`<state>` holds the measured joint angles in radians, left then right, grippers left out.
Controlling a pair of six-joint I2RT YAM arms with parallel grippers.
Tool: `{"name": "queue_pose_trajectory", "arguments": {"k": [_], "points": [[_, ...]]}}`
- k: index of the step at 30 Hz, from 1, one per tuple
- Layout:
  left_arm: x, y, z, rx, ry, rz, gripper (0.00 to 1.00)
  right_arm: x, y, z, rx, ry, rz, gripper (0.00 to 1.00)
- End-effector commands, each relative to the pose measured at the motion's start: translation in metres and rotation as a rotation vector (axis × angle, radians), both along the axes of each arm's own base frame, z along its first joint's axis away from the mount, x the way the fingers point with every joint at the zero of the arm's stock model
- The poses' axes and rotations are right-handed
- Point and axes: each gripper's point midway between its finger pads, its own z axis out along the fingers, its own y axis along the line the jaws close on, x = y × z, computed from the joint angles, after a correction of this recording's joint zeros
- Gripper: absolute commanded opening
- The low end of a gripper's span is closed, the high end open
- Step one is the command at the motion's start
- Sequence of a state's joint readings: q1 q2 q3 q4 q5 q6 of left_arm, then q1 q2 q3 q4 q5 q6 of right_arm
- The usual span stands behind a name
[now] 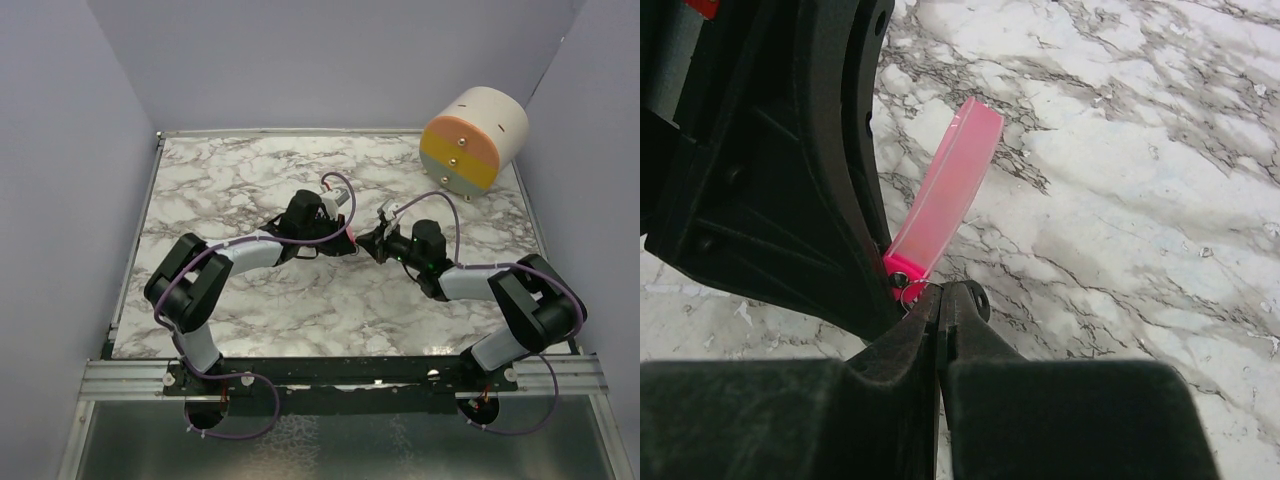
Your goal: Put the keys on the keyring
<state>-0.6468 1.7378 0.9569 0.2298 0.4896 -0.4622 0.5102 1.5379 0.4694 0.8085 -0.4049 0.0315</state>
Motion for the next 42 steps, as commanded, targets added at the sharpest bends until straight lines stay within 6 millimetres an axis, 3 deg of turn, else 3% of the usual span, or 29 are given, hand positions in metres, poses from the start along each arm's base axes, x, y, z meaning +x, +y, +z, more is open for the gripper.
{"name": "queue_pose_trajectory", "arguments": {"k": [1, 7, 11, 24, 32, 42], "points": [[-0.006, -0.006, -0.008, -0.021, 0.022, -0.037, 0.01, 0.0, 0.024, 0.039, 0.093, -0.066, 0.086, 0.01], [-0.005, -0.005, -0.019, -0.012, 0.042, -0.037, 0.06, 0.004, 0.025, 0.027, 0.057, -0.021, 0.078, 0.01], [-0.003, -0.004, -0.021, -0.012, 0.048, -0.029, 0.15, 0.006, 0.023, 0.023, 0.049, -0.027, 0.07, 0.01], [0.0, 0.006, -0.016, -0.007, 0.036, 0.003, 0.38, 0.012, 0.014, 0.027, 0.048, -0.081, 0.006, 0.01], [0.005, 0.022, -0.009, 0.025, 0.018, 0.062, 0.39, 0.016, 0.004, 0.031, 0.038, -0.09, -0.053, 0.01], [0.016, 0.052, 0.018, 0.06, -0.061, 0.208, 0.4, 0.019, -0.002, 0.033, 0.038, -0.092, -0.097, 0.01]]}}
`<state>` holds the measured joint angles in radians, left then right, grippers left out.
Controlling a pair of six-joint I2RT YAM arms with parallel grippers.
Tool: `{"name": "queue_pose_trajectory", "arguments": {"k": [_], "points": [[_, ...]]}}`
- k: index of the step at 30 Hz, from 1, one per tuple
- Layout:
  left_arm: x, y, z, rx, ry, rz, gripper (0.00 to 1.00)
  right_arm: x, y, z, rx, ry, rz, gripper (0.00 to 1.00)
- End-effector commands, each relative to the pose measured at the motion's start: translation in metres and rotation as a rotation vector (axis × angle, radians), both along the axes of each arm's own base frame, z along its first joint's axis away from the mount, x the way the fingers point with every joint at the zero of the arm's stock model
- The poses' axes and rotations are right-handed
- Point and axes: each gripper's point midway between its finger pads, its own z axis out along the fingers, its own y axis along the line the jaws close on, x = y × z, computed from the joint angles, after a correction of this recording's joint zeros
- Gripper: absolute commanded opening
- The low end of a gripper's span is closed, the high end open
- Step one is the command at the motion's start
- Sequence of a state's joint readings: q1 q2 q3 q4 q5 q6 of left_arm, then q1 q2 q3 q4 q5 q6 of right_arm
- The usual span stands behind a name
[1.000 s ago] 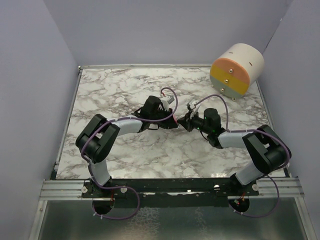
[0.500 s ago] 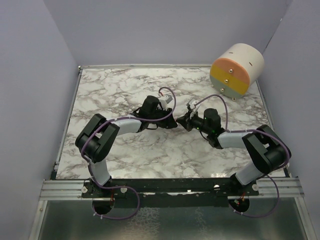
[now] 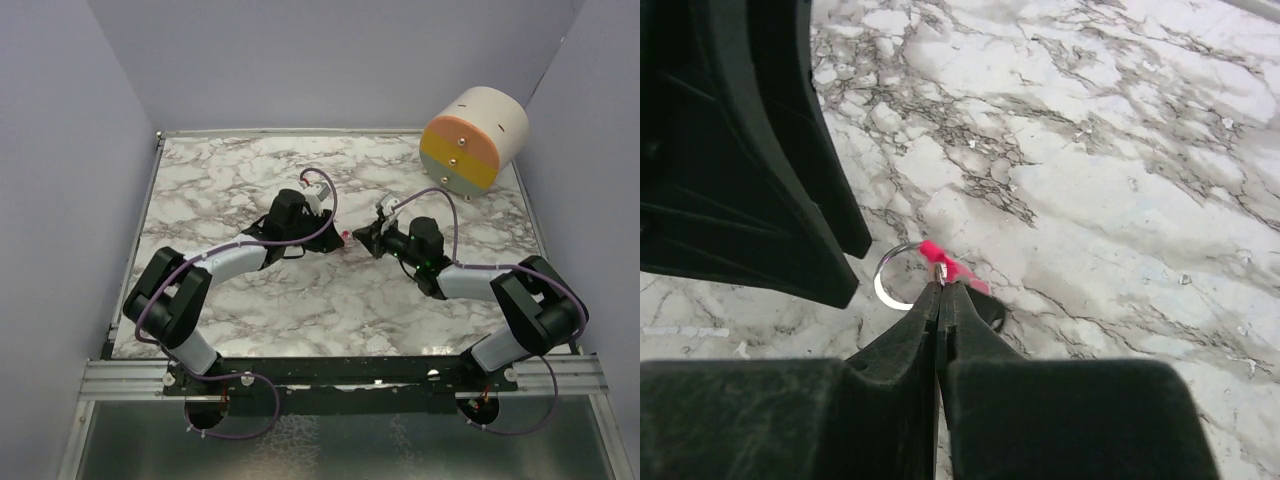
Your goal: Put the keys on the keyring
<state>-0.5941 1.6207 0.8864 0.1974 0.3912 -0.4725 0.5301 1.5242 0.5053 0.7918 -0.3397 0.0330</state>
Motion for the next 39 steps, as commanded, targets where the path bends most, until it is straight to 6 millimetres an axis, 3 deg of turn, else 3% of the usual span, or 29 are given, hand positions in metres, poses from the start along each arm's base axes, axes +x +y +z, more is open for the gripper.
{"name": "queue_pose_trajectory", "arguments": {"k": [1, 14, 22, 30, 39], "points": [[0.002, 0.017, 0.01, 0.025, -0.033, 0.075, 0.4, 0.009, -0.006, 0.019, 0.033, -0.061, -0.056, 0.01], [0.009, 0.039, 0.042, -0.032, -0.148, 0.222, 0.4, 0.007, -0.006, 0.021, 0.034, -0.051, -0.056, 0.01], [0.005, 0.023, 0.058, -0.204, -0.084, 0.218, 0.4, 0.007, -0.005, 0.021, 0.036, -0.051, -0.045, 0.01], [0.007, 0.02, 0.06, -0.333, -0.022, 0.3, 0.4, 0.004, 0.0, 0.027, 0.076, -0.032, -0.033, 0.01], [0.01, 0.015, 0.048, -0.421, 0.053, 0.364, 0.4, 0.0, 0.005, 0.038, 0.132, -0.034, -0.006, 0.01]]}}
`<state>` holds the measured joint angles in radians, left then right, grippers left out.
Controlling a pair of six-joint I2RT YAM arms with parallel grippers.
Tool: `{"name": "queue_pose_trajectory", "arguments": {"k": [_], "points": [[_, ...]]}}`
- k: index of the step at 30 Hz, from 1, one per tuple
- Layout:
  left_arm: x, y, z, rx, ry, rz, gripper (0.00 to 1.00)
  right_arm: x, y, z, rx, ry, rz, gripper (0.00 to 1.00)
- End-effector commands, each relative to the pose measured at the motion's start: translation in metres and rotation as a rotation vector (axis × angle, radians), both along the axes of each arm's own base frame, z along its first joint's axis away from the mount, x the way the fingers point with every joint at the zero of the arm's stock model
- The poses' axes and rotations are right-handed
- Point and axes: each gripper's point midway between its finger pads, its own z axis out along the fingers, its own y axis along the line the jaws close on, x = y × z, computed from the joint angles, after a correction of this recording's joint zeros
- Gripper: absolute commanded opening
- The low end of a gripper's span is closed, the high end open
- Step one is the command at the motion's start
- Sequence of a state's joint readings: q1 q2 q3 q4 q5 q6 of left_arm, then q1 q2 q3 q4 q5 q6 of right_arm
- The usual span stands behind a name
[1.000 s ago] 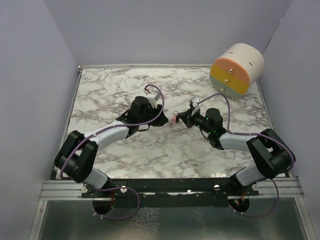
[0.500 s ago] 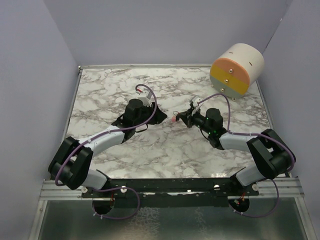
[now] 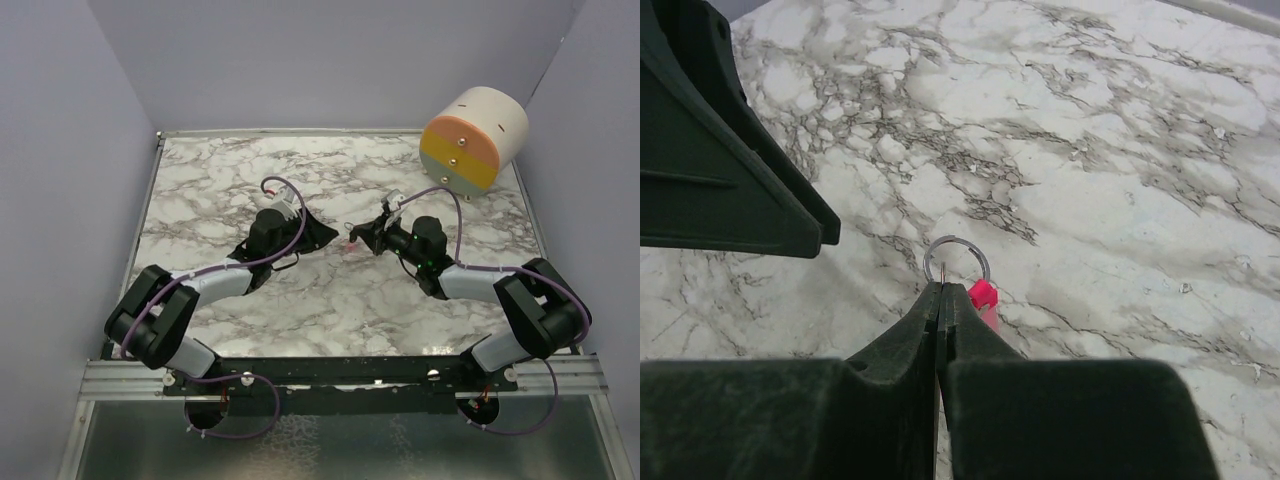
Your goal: Put the keys on the keyring
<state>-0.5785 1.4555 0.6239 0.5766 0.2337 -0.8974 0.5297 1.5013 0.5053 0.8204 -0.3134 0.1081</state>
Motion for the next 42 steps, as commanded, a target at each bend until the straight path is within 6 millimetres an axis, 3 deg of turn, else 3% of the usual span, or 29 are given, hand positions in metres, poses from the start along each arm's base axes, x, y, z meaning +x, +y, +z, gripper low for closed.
{"name": "queue_pose_trajectory", "arguments": {"k": [1, 15, 42], "points": [[0.007, -0.006, 0.006, -0.09, 0.005, 0.048, 0.4, -0.004, 0.005, 0.022, 0.062, -0.045, 0.032, 0.01], [0.02, -0.007, 0.01, -0.131, -0.008, 0.101, 0.4, -0.01, 0.01, 0.027, 0.08, -0.048, 0.071, 0.01], [0.027, -0.019, 0.018, -0.204, 0.01, 0.082, 0.4, -0.012, 0.016, 0.025, 0.089, -0.044, 0.109, 0.01]]}}
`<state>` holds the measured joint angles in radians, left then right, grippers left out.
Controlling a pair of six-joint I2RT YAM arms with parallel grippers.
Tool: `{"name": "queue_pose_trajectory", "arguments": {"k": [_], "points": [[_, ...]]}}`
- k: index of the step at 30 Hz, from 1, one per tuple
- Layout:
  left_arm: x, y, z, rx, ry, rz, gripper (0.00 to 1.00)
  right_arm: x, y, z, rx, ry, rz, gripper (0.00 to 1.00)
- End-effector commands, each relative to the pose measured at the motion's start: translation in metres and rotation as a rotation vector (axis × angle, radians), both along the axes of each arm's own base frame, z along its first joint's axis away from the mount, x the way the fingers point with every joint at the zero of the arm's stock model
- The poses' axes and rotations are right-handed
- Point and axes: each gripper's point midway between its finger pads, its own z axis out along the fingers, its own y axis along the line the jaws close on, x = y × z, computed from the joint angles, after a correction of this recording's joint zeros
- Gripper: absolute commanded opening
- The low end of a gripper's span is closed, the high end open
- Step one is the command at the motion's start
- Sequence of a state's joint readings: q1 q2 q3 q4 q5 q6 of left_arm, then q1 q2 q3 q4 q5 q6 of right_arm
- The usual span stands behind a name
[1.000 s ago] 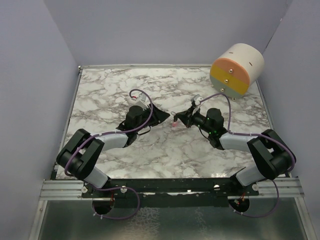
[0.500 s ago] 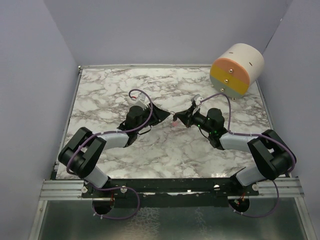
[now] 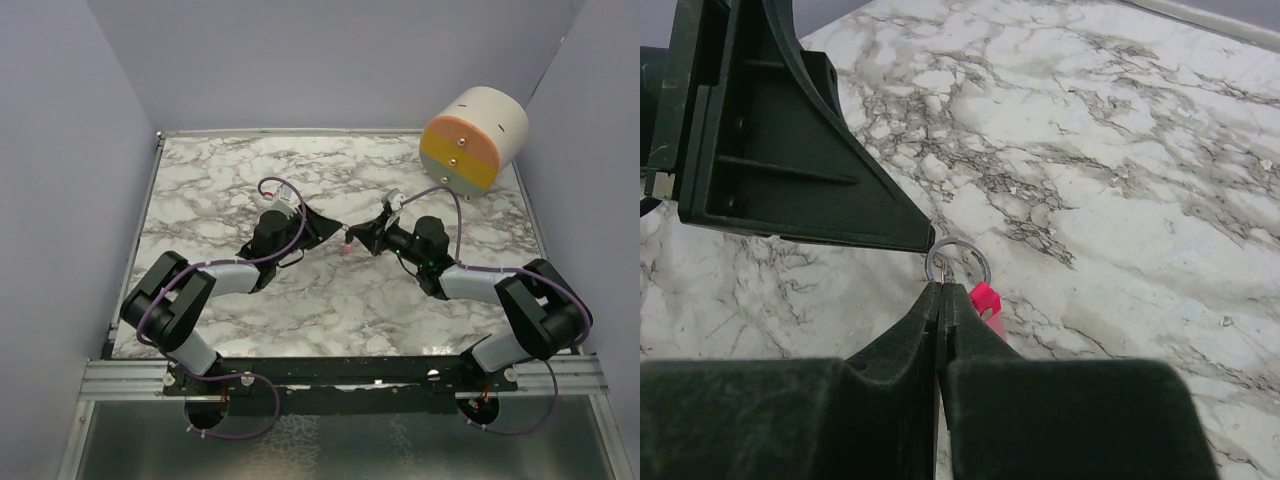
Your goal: Put the keys on the keyring
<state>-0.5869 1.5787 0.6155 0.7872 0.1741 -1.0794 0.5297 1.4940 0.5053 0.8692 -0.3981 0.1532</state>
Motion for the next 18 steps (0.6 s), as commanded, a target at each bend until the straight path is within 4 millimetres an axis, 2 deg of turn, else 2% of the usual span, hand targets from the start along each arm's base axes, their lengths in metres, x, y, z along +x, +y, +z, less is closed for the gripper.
{"name": "queue_pose_trajectory", "arguments": {"k": [1, 18], "points": [[0.0073, -0.0094, 0.0197, -0.049, -0.045, -0.008, 0.4, -0.0013, 0.0046, 0.0097, 0.027, -0.035, 0.029, 0.01], [0.0055, -0.0164, 0.0184, -0.073, -0.04, -0.029, 0.38, -0.0023, 0.0082, 0.0089, 0.032, -0.035, 0.04, 0.01]]}}
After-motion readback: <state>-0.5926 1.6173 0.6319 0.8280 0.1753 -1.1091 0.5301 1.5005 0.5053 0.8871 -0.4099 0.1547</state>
